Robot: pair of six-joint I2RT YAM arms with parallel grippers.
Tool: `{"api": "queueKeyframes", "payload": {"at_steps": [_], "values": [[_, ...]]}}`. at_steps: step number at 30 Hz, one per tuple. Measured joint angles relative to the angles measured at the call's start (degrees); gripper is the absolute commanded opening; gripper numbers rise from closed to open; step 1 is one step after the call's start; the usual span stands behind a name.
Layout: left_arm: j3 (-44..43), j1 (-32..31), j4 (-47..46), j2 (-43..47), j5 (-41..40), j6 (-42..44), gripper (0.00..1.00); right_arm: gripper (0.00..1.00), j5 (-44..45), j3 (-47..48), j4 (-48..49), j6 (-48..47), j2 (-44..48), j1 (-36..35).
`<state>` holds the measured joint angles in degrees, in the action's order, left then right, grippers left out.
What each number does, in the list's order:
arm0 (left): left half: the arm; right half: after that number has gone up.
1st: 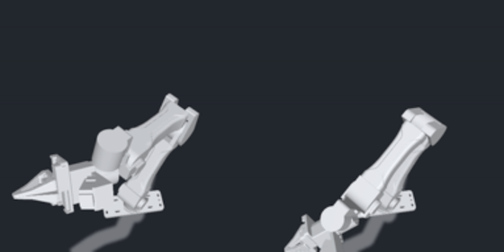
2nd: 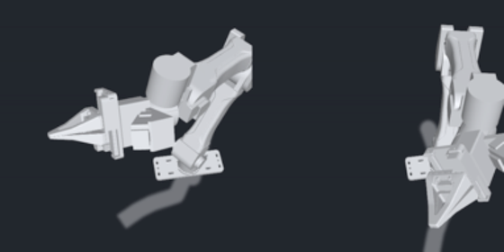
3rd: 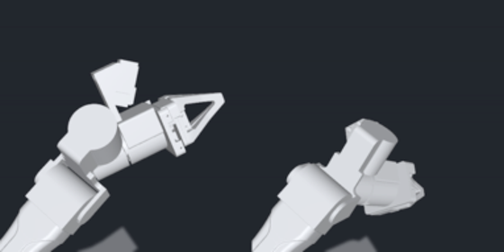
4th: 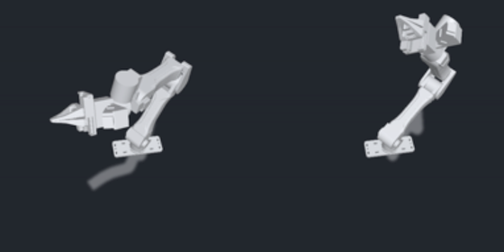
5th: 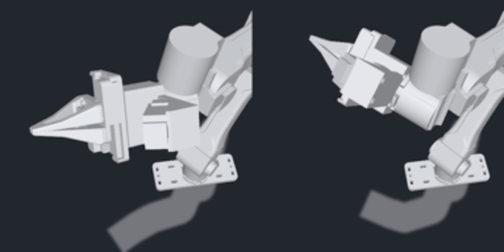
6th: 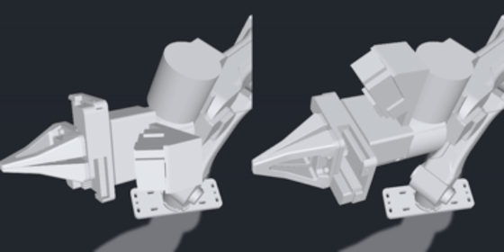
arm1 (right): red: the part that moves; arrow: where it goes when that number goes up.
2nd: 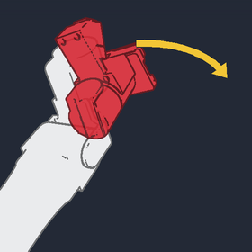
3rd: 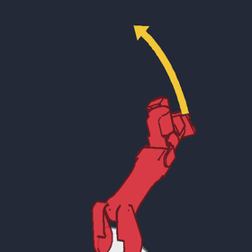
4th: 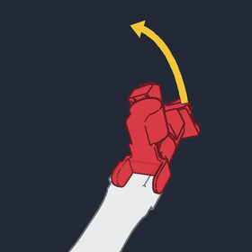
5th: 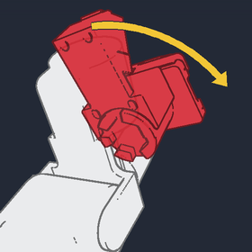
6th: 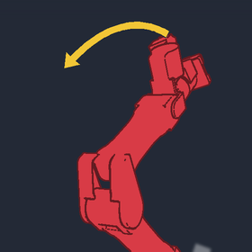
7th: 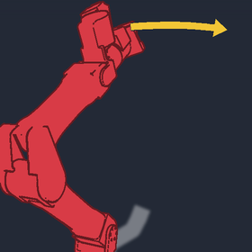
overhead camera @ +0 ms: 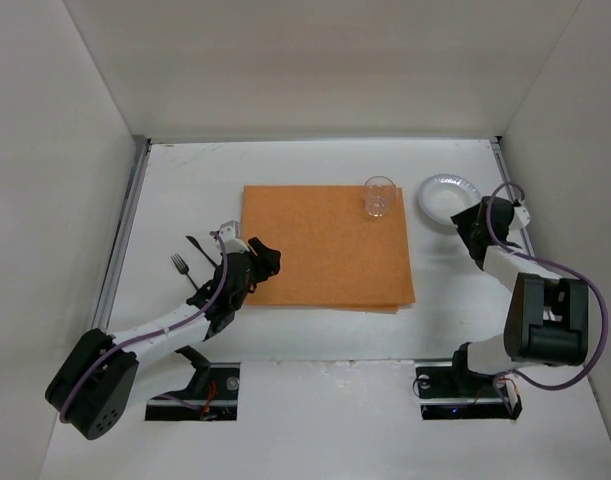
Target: Set the dinner table for one person
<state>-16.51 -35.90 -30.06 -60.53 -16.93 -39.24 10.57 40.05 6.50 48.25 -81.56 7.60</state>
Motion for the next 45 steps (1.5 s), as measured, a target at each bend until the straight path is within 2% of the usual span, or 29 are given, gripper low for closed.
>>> {"api": "queueKeyframes", "payload": {"at_steps": [6, 16, 18, 21, 23, 29, 35, 41, 45], "values": [[0.00, -0.02, -0.11, -0.02, 0.04, -0.24, 0.49, 0.60, -4.90, -1.25, 6.16, 5.40, -4.33, 6.36], [0.00, -0.13, -0.63, -1.33, 0.42, -0.46, 0.49, 0.50, -11.32, -0.70, 15.67, 11.10, -14.51, 7.04], [0.00, -0.07, -0.81, -1.42, 0.46, -0.48, 0.49, 0.45, -11.76, -0.11, 16.90, 12.07, -16.11, 7.10], [0.00, 0.00, -0.98, -1.64, 0.61, -0.61, 0.49, 0.28, -12.35, 0.26, 19.47, 13.62, -18.12, 7.19], [0.00, 0.00, -1.05, -1.64, 0.61, -0.63, 0.49, 0.19, -12.70, 0.24, 20.98, 15.19, -18.84, 7.39], [0.00, -0.02, -1.05, -1.88, 0.66, -0.63, 0.49, 0.08, -13.81, -1.73, 25.88, 17.42, -18.53, 7.85], [0.00, -0.07, -1.11, -2.01, 0.68, -0.66, 0.49, 0.07, -14.82, -7.56, 23.71, 17.11, -8.63, 8.15], [0.02, -0.11, -1.33, -1.95, 0.68, -0.63, 0.49, 0.07, -14.93, -12.02, 19.65, 15.54, 12.02, 6.62], [0.20, 0.04, -1.40, -0.96, 0.48, -0.66, 0.46, 0.08, -14.69, -12.81, 14.60, 13.35, 26.45, -0.04]]}}
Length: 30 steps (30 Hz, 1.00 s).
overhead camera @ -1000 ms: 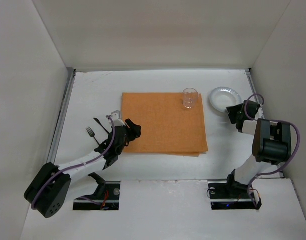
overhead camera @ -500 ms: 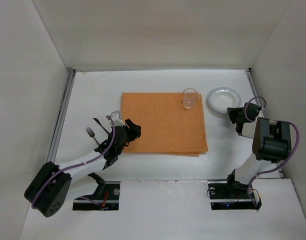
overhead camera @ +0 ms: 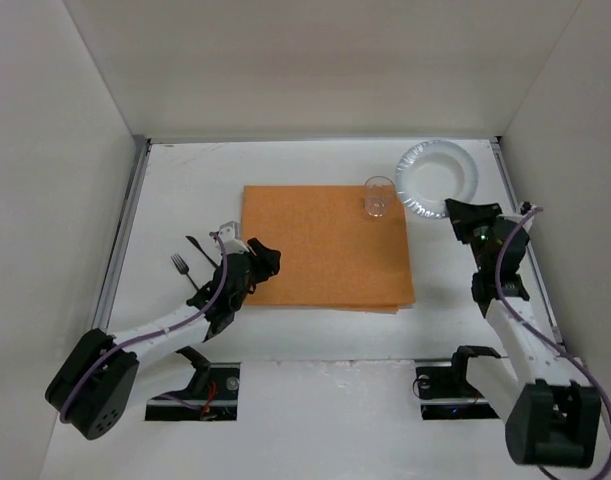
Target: Set the dinner table for one person
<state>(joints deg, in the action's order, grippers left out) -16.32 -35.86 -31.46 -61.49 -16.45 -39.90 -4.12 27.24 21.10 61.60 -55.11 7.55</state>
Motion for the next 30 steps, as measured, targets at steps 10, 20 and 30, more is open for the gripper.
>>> {"api": "queueKeyframes", "payload": {"at_steps": [10, 20, 30], "values": [[3.43, 1.81, 0.68, 12.00, -4.37, 0.48, 0.46, 0.09, 3.61, 1.38, -9.09, -3.74, 2.60, -33.88], [3.48, 4.17, 2.64, 11.30, -5.20, 0.50, 0.46, 0.09, 3.34, 6.43, -4.70, -2.43, -23.23, -37.64], [3.58, 4.83, 2.80, 11.63, -5.01, 0.46, 0.46, 0.10, 0.46, 8.09, 4.00, 2.08, -33.86, -37.81]]}}
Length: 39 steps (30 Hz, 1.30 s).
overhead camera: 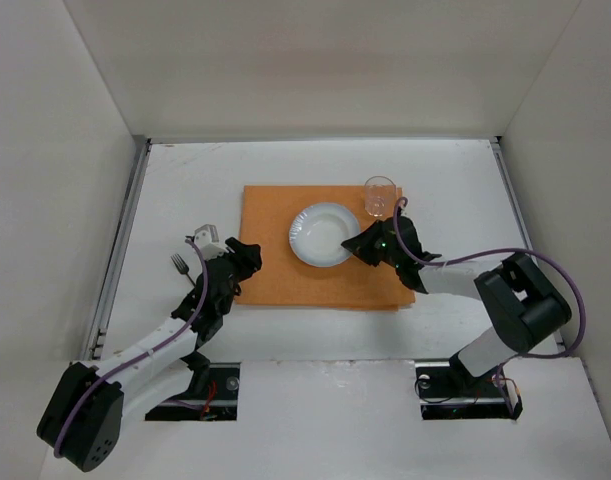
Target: Set the dinner table for one person
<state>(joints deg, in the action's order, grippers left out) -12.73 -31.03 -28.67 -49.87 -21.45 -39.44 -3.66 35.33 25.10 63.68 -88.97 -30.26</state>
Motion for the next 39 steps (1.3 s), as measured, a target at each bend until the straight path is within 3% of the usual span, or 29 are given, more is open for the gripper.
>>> {"api": "queueKeyframes", "payload": {"at_steps": [34, 36, 39], "values": [[0.00, 0.26, 2.38, -1.99, -0.98, -0.04, 0.45, 0.15, -1.77, 0.07, 3.37, 5.16, -6.21, -3.65], [0.00, 0.26, 2.49, -2.03, -1.42, -0.02, 0.45, 0.19, -1.79, -0.31, 3.74, 5.33, -6.21, -3.91], [-0.02, 0.28, 2.80, -2.19, -1.97, 0.00, 0.45, 0.40, -1.77, -0.70, 3.98, 5.88, -6.21, -3.96]]}}
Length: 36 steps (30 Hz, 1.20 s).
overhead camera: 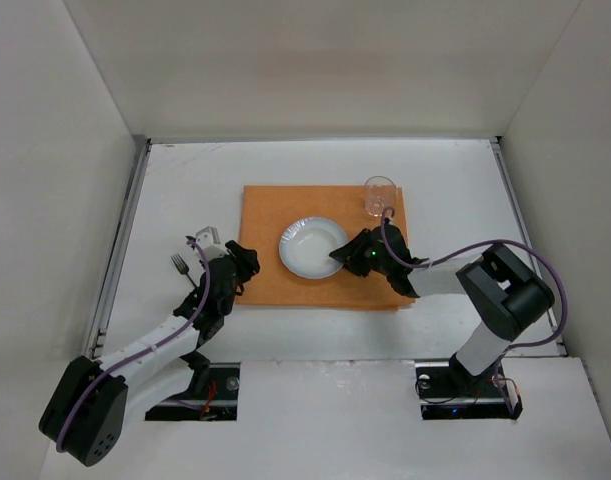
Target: Set the dinner table for one person
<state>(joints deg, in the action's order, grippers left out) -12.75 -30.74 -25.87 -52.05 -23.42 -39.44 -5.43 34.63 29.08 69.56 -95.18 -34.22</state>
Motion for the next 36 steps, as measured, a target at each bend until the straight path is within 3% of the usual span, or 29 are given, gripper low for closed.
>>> {"api": "queueKeyframes", "payload": {"at_steps": [4, 11, 21, 26, 30, 36], "values": [[-0.02, 0.20, 0.55, -0.33, -1.31, 0.15, 0.43, 0.57, 0.07, -0.35, 1.09, 0.11, 1.22, -0.07], [-2.86, 0.92, 8.17, -1.90, -7.98, 0.66, 0.37, 0.63, 2.99, -0.74, -5.11, -6.64, 9.99, -0.42], [-8.39, 4.74, 21.24, -5.38, -14.36, -0.92, 0.37, 0.52, 8.28, -5.25, -15.80, -18.75, 25.75, -0.83], [-10.40, 7.80, 24.17, -10.05, -14.29, -1.33, 0.37, 0.25, 9.84, -5.22, -19.74, -23.93, 30.21, -1.88], [-11.72, 8.76, 25.09, -12.70, -13.97, -1.53, 0.37, 0.26, 10.91, -5.11, -21.77, -27.36, 32.28, -2.10], [-14.80, 9.94, 25.31, -18.58, -13.03, -1.53, 0.36, 0.39, 11.08, -5.14, -22.23, -30.36, 33.97, -2.16]]}}
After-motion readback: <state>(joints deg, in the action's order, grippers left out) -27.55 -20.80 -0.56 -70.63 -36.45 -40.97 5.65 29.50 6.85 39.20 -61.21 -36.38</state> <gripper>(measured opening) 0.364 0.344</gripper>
